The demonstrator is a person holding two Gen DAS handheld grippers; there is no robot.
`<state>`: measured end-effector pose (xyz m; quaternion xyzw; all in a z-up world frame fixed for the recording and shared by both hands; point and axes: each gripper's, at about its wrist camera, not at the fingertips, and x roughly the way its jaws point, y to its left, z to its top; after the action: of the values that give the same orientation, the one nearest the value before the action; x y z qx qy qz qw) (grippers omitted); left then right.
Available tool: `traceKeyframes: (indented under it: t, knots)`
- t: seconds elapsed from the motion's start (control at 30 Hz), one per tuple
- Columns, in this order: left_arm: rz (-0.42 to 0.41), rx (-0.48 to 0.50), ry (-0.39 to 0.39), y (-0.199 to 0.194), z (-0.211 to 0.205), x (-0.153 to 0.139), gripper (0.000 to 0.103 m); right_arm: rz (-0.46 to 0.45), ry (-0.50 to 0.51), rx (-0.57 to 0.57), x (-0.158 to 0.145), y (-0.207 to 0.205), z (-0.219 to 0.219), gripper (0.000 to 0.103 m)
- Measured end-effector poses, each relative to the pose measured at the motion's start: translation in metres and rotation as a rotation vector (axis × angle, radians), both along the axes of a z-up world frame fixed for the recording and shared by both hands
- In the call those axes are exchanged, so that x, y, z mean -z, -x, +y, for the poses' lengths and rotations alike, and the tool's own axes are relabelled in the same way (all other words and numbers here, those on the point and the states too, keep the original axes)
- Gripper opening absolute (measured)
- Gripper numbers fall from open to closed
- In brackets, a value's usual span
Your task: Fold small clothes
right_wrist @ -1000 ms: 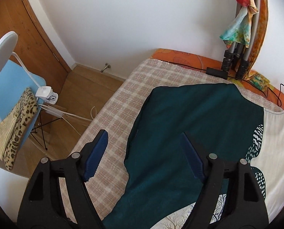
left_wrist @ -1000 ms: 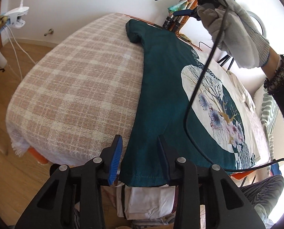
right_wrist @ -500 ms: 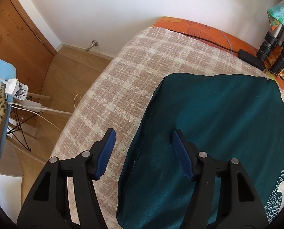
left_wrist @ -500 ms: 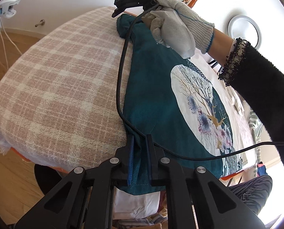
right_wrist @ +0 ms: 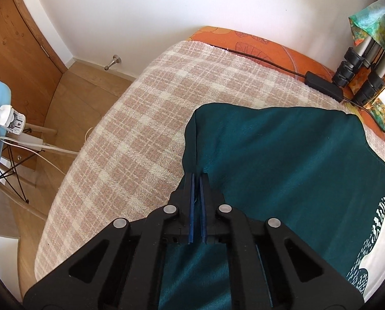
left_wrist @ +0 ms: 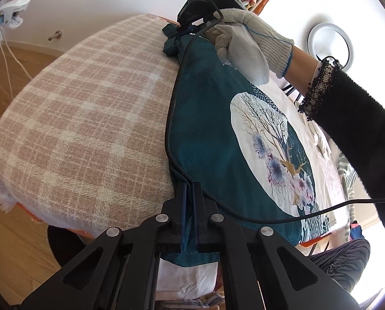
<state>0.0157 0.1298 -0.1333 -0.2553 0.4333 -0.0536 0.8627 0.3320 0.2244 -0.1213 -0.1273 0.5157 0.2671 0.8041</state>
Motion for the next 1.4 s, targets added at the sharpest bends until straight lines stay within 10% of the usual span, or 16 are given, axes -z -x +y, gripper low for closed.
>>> traceKeyframes:
  t: [0.27,0.43,0.53,0.6,0.67,0.73,0.9,1.07,1.4]
  knots:
    - [-0.051,0.040,-0.044,0.007,-0.015,-0.018,0.002,-0.070,-0.038,0.052,-0.042,-0.003,-0.048,0.003]
    - [-0.098,0.037,-0.201,0.011,-0.028,-0.034,0.002,-0.073,-0.086,0.091,-0.066,-0.005,-0.085,0.003]
    - [-0.029,0.009,-0.278,0.013,-0.028,-0.027,0.033,-0.037,-0.142,0.073,-0.072,-0.002,-0.093,0.003]
    - [0.001,-0.016,-0.274,0.015,-0.026,-0.018,0.058,0.004,-0.184,0.049,-0.067,-0.001,-0.084,0.023]
    - [0.024,-0.018,-0.252,0.015,-0.023,-0.009,0.058,0.032,-0.200,0.020,-0.057,0.004,-0.067,0.081]
    - [0.034,-0.014,-0.228,0.012,-0.022,-0.002,0.056,-0.008,-0.170,-0.023,-0.048,0.014,-0.046,0.082]
    - [0.016,-0.009,-0.220,0.010,-0.020,0.002,0.020,0.004,-0.012,-0.106,-0.005,0.028,-0.002,0.059]
    - [0.011,-0.010,-0.154,0.008,-0.013,0.004,0.003,0.007,0.040,-0.067,0.017,0.022,0.001,0.011]
    - [-0.034,0.025,-0.060,0.011,-0.026,-0.014,0.001,-0.042,-0.032,-0.031,-0.018,0.017,-0.041,0.004]
